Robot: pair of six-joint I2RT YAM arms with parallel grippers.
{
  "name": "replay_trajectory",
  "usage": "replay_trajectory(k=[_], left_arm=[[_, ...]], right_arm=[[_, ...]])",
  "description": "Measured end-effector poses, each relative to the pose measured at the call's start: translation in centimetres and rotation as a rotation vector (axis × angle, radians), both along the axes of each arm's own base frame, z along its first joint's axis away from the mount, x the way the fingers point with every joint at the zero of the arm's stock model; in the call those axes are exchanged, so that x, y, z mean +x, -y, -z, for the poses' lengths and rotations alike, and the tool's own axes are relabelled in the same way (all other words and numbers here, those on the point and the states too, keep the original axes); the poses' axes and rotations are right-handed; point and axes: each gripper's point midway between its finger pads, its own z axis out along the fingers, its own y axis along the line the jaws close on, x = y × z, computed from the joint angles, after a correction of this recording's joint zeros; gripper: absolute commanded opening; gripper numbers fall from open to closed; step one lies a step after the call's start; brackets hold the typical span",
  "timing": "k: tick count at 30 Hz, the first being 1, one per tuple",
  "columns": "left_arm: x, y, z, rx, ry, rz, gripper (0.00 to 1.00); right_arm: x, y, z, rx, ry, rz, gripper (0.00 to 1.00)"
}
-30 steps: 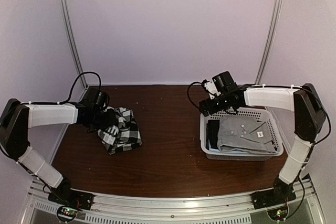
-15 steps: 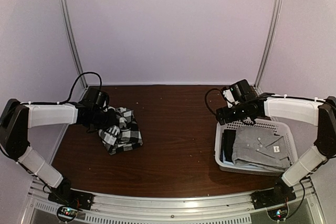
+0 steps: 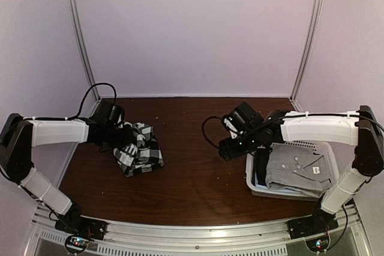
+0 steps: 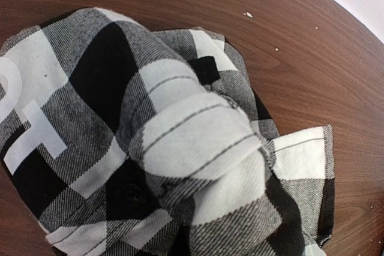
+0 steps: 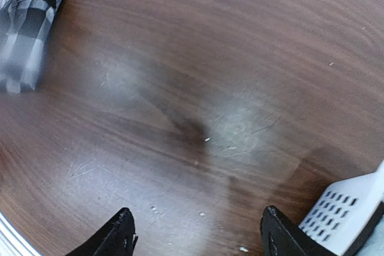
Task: Fold and stack the long sleeve shirts
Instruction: Move the bin to the corner of the board, then flatten out the square-folded shirt at the center of the board.
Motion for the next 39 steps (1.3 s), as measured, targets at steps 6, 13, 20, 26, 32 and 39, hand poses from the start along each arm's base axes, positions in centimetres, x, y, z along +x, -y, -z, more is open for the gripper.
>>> replay_trajectory(k=[6, 13, 20, 26, 32, 39], left_arm=[[0.0, 0.1, -0.2, -0.007, 0.004, 0.004, 0.00], [-0.2, 0.4, -0.2, -0.020, -0.002, 0.018, 0.00], [-0.2, 1.5, -0.5, -0.057, -0.010, 0.065, 0.00], [0.2, 4.1, -2.7, -0.100, 0.023, 0.172, 0.00], [1.0, 11.3, -10.8, -0.193, 0.184, 0.416, 0.00], [-2.3, 22.2, -23.5, -0.354, 0.438, 0.775, 0.00]], right_arm=[[-3.1, -1.2, 2.7, 0.051, -0.090, 0.004, 0.61], [-4.9, 2.7, 2.6, 0.098, -0.110, 0.128, 0.61], [-5.8, 7.0, 3.2, 0.037, -0.141, 0.253, 0.65], [-3.4, 4.4, 0.3, 0.070, -0.090, 0.218, 0.72], [0.9, 0.5, -5.3, 0.185, 0.076, 0.168, 0.75], [5.3, 1.5, -9.3, 0.201, 0.227, 0.235, 0.77]])
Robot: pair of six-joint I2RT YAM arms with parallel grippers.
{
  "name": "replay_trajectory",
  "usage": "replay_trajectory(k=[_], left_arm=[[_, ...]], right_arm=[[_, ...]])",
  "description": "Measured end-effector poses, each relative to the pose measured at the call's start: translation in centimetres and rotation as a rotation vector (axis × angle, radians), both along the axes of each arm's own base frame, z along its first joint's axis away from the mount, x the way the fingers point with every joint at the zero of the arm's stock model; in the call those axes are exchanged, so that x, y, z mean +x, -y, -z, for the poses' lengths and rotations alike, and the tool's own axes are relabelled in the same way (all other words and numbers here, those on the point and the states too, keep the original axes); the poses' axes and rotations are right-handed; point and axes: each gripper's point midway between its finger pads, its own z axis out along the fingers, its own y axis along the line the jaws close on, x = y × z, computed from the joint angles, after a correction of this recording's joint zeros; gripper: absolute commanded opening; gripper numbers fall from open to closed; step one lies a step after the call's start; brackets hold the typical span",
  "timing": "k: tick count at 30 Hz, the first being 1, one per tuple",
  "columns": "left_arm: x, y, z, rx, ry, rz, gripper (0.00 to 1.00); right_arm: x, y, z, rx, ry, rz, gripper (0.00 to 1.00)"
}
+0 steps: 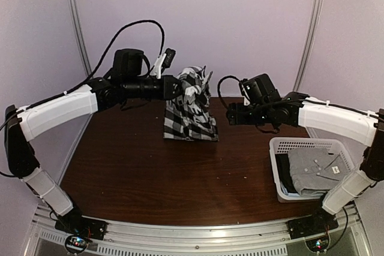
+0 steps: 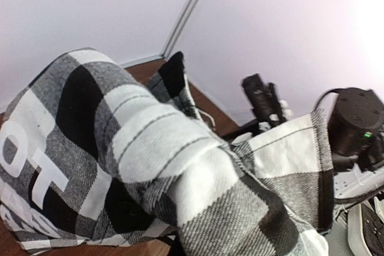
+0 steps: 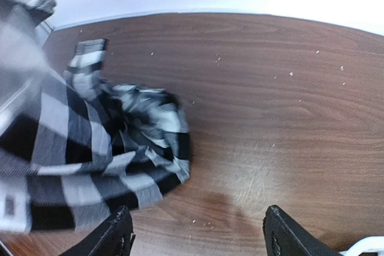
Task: Fold and stack the long sleeve shirts
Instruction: Flatten out the square-folded shirt at the center of the board.
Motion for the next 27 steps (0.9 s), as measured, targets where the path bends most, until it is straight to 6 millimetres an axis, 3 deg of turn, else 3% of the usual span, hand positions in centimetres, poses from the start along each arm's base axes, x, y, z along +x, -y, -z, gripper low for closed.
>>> replay_trajectory(k=[3, 6, 9, 11, 12, 15, 17, 19, 27], left_arm=[[-1.0, 0.1, -2.4, -0.057, 0.050, 0.037, 0.00], [0.9, -3.1, -1.4, -0.073, 0.026, -0.020, 0.02], [5.6, -8.5, 4.0, -0.030, -0.098, -0.163, 0.10], [8.6, -11.8, 9.0, 0.010, -0.204, -0.253, 0.32], [9.9, -13.9, 12.5, 0.036, -0.281, -0.307, 0.42], [10.2, -18.2, 20.4, 0.111, -0.475, -0.419, 0.61], [9.1, -19.3, 22.5, 0.152, -0.545, -0.457, 0.64], [8.6, -19.5, 22.2, 0.169, -0.546, -0.476, 0.64], [6.3, -21.7, 15.9, 0.134, -0.392, -0.604, 0.65]], right_arm=[[1.1, 0.7, -1.3, 0.002, 0.046, 0.022, 0.77], [1.4, 0.3, -1.9, 0.011, 0.073, 0.004, 0.78], [1.6, -0.8, -1.8, 0.022, 0.083, -0.030, 0.78], [1.8, -1.8, -1.1, 0.021, 0.076, -0.057, 0.78], [2.1, -2.4, -0.4, 0.009, 0.067, -0.073, 0.78], [2.4, -4.2, 1.7, -0.022, 0.040, -0.124, 0.79], [2.2, -5.1, 3.1, -0.042, 0.015, -0.159, 0.79], [1.8, -5.9, 4.4, -0.050, -0.013, -0.208, 0.79], [-0.1, -8.3, 8.6, -0.093, -0.088, -0.383, 0.78]])
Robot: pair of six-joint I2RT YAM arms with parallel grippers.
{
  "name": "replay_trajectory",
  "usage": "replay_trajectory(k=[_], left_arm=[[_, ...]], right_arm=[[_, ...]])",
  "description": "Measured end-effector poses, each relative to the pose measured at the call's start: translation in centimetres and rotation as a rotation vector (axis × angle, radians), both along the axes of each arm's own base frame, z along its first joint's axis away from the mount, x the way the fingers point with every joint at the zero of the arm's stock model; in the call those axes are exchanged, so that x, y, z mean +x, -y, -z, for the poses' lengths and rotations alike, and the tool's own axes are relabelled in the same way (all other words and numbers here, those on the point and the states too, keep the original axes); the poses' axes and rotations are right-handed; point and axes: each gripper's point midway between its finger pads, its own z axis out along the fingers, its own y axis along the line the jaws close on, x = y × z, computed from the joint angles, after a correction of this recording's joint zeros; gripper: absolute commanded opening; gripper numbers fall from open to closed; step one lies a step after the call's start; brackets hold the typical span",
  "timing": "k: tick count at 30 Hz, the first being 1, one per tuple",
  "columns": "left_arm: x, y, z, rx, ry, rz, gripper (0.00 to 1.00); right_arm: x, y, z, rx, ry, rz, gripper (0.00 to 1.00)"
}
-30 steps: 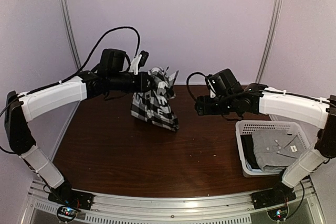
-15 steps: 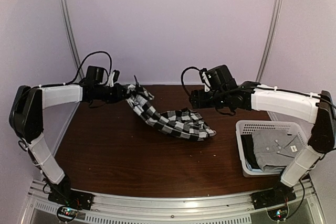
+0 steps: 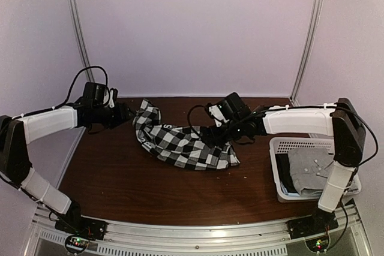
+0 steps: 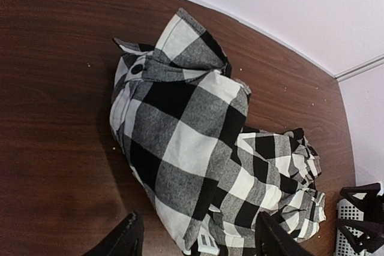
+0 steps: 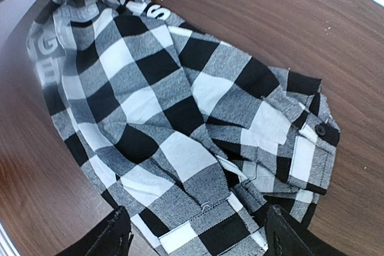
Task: Fold and stack the long sleeve shirts
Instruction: Flatten out the square-folded shirt at the center of the board.
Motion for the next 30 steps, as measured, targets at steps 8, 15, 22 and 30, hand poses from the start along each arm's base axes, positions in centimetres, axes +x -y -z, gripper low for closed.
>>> replay_trajectory(k=[8, 15, 22, 30], left_arm=[[-4.3, 3.0, 1.1, 0.036, -0.037, 0.038, 0.64], [-6.9, 8.1, 2.5, 0.032, -0.081, 0.144, 0.62], [-6.9, 10.0, 6.9, 0.027, -0.189, 0.170, 0.62], [-6.7, 11.0, 9.5, -0.004, -0.258, 0.169, 0.60]], right_arm=[[-0.8, -0.6, 4.7, -0.081, -0.057, -0.067, 0.78], [-1.1, -0.4, 7.7, -0.131, -0.097, -0.078, 0.63], [-1.8, -1.1, 8.0, -0.110, -0.126, -0.106, 0.36], [-4.4, -3.9, 8.0, -0.062, -0.174, -0.200, 0.02]])
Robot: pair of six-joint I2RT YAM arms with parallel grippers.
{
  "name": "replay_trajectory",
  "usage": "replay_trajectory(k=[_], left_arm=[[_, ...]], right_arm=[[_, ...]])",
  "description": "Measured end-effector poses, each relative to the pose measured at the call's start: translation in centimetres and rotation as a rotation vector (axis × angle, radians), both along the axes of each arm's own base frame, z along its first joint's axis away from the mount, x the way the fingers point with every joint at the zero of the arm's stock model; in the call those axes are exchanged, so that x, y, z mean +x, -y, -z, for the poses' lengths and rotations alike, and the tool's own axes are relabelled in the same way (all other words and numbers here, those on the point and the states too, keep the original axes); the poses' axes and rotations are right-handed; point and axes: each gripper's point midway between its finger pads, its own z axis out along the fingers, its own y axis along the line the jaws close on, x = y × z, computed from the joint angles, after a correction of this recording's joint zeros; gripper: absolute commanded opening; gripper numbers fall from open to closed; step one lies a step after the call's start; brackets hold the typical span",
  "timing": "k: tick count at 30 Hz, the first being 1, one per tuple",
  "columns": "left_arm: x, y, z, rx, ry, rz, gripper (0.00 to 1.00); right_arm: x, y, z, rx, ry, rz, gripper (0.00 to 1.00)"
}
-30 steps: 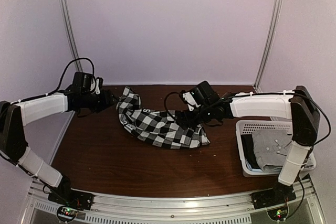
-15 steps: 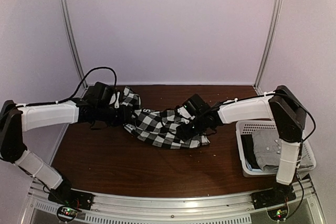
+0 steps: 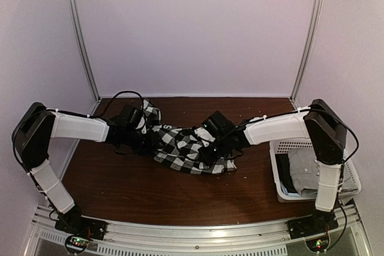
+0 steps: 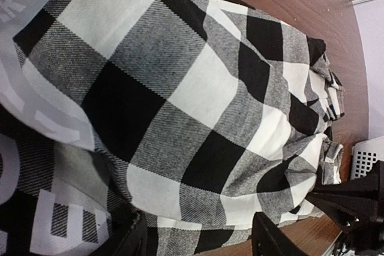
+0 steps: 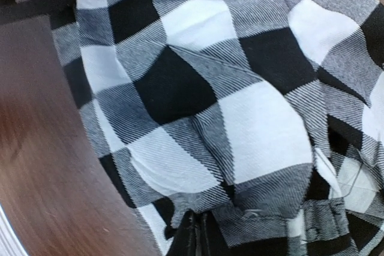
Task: Fold and stack the long sleeve shirts
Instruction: Flatten out the square-folded shirt at the center of the board.
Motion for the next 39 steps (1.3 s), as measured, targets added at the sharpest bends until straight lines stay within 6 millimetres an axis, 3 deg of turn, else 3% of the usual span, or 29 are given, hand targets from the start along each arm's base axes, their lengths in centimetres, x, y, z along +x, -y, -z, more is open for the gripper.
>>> replay_trajectory(k=[6, 13, 21, 26, 31, 34, 39], left_arm=[[0.4, -0.2, 0.4, 0.003, -0.006, -0.041, 0.55], [0.8, -0.6, 0.5, 0.010, -0.003, -0.082, 0.50], [1.1, -0.2, 0.5, -0.016, -0.004, -0.086, 0.65], [0.8, 0.6, -1.6, -0.085, 0.049, -0.045, 0.69], [0.4, 0.4, -6.1, -0.134, 0.181, -0.004, 0.69], [-0.2, -0.6, -8.5, -0.168, 0.260, -0.001, 0.70], [-1.3, -3.2, -9.2, -0.191, 0.324, -0.005, 0.73]], right_arm=[[-2.1, -3.5, -2.4, 0.100, -0.033, -0.087, 0.00], [-3.9, -6.3, -6.7, 0.217, -0.032, -0.177, 0.00], [-4.2, -7.9, -11.6, 0.337, -0.002, -0.219, 0.00], [-3.7, -9.2, -14.3, 0.397, 0.033, -0.241, 0.00], [-2.7, -11.2, -16.7, 0.466, 0.075, -0.265, 0.00], [-2.2, -12.4, -17.0, 0.492, 0.077, -0.280, 0.00], [-1.5, -13.4, -15.6, 0.512, 0.030, -0.279, 0.00]])
